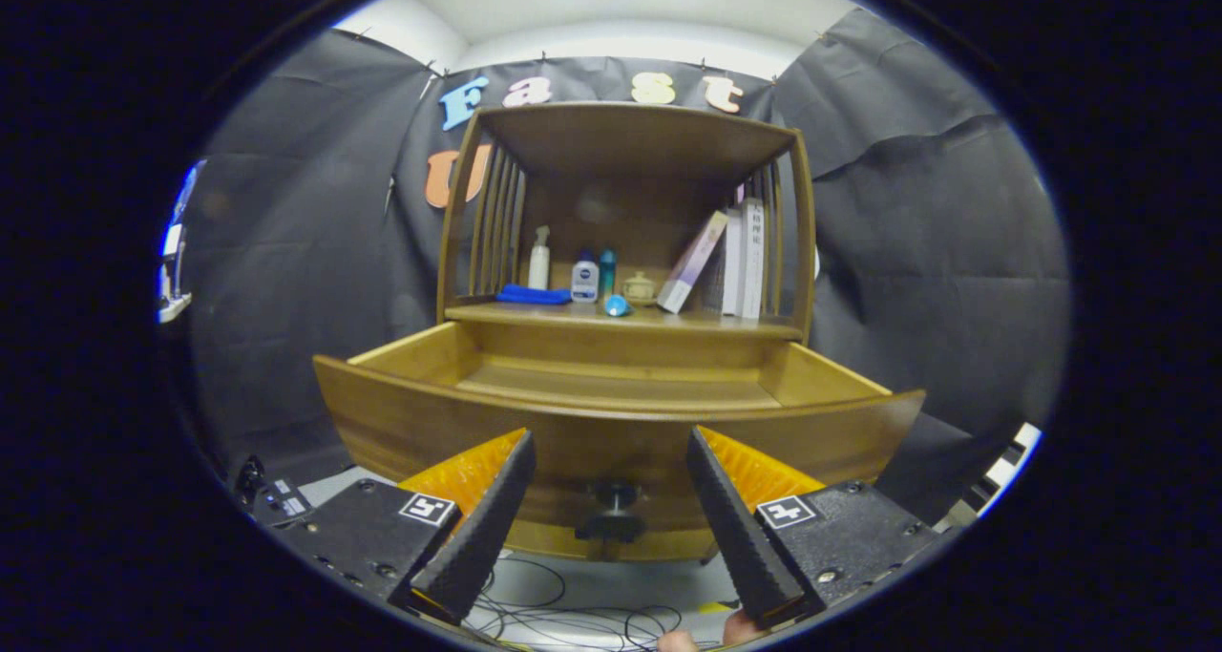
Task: Pull open the drawer, take out the items inside it, and place them on the countertop above the cabinet.
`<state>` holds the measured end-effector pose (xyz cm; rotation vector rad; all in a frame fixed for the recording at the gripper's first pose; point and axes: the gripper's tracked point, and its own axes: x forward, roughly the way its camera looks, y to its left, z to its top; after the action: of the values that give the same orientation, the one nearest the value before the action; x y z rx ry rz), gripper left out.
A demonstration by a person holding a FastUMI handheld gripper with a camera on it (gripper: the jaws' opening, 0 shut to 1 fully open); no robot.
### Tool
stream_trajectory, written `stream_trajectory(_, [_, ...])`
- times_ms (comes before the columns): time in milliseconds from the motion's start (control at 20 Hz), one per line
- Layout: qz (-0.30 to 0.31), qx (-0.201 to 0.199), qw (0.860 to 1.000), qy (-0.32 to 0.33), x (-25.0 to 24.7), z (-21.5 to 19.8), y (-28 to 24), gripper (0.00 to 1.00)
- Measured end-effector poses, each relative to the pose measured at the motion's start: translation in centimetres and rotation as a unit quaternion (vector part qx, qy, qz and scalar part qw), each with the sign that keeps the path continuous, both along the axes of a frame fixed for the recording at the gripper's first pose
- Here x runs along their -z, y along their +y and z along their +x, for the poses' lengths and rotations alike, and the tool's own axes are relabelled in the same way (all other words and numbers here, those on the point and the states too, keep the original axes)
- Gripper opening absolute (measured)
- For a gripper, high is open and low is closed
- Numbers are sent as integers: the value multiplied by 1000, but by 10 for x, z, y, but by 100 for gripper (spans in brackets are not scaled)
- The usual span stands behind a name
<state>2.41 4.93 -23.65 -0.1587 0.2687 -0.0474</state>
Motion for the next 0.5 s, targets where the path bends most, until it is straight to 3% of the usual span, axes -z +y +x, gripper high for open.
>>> stream_trajectory(500, [28, 30, 999, 20, 35, 19, -3, 100])
